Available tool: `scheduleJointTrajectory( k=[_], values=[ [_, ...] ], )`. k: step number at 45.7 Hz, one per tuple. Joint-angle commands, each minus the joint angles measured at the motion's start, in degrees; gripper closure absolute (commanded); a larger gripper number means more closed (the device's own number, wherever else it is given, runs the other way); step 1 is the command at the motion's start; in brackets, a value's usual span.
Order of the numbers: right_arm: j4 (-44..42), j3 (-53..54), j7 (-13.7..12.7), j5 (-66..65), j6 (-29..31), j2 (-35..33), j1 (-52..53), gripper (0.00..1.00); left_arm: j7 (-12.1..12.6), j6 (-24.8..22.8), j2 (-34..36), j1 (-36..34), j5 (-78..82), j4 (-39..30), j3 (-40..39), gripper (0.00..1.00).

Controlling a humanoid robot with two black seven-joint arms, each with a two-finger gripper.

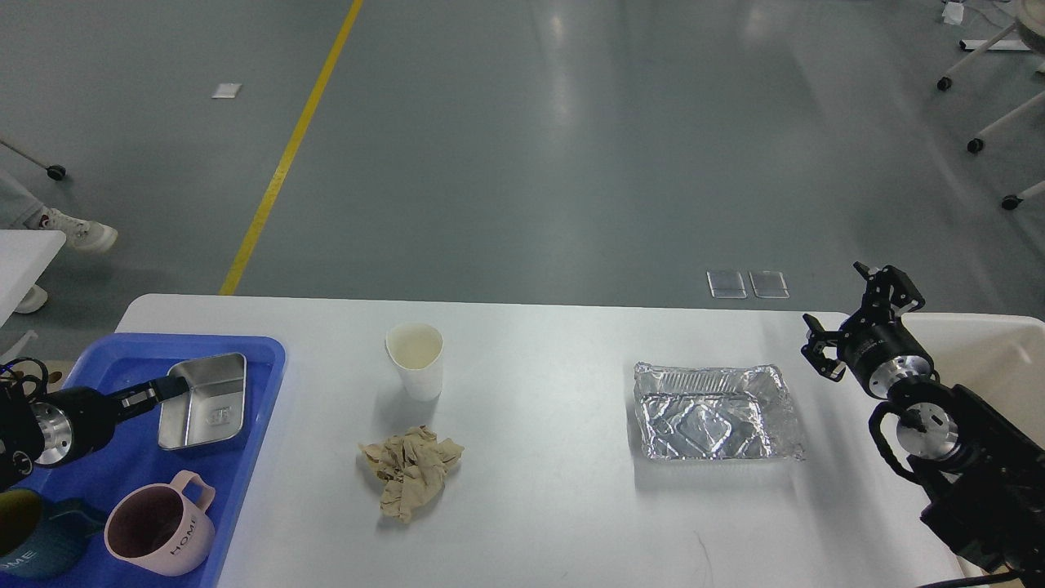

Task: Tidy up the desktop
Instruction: 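Release the steel tray and raise the left gripper away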

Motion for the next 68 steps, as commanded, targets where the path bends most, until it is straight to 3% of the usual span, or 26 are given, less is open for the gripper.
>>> scheduleJointTrajectory(
  k=[1, 5, 15, 20, 25, 36, 52, 61, 68],
  values=[
    [-0.01, 0.09, 0.0, 0.0, -0.09, 0.09, 0.22, 0.0, -5.9, -0.08, 1.3, -0.12, 0.08, -1.53, -1.69, 0.19],
    [-0.01, 0.09, 0.0, 0.0, -0.09, 0.09, 0.22, 0.0, -6.79, -0.43, 3.58, -0.56, 0.08, -5.3, -2.83, 0.17],
    [-0.01, 0.09, -0.09, 0.0, -0.09, 0.09, 0.57, 0.0, -5.47, -0.96, 11.57, -6.53, 0.0, -18.74, -3.89, 0.17],
    [0.17, 0.18, -0.09, 0.0, -0.18, 0.09, 0.74, 0.0, -3.02, -2.88, 15.79, -11.45, 0.0, -24.99, -4.24, 0.17],
    [0.17, 0.18, -0.09, 0.0, -0.18, 0.36, 1.01, 0.0, -0.2, -7.71, 19.22, -15.32, 0.0, -29.74, -6.87, 0.17],
    [0.26, 0.18, -0.09, 0.09, -0.27, 0.44, 2.24, 0.0, 4.2, -13.26, 27.13, -16.03, -0.53, -41.69, -20.93, 0.17],
    [0.69, 0.18, -0.09, 0.09, 0.0, 0.18, 2.85, 0.0, 3.94, -14.75, 37.85, -17.26, -2.73, -52.77, -22.34, 0.16],
    [0.61, 0.18, -0.09, 0.09, 0.26, 0.27, 3.21, 0.0, 3.32, -20.64, 44.19, -19.63, -7.2, -54.18, -22.52, 0.14],
    [0.52, 0.35, -0.09, 0.09, 0.35, 0.01, 4.08, 0.0, 3.32, -20.04, 44.37, -20.16, -13.26, -53.74, -23.31, 0.14]
  ],
)
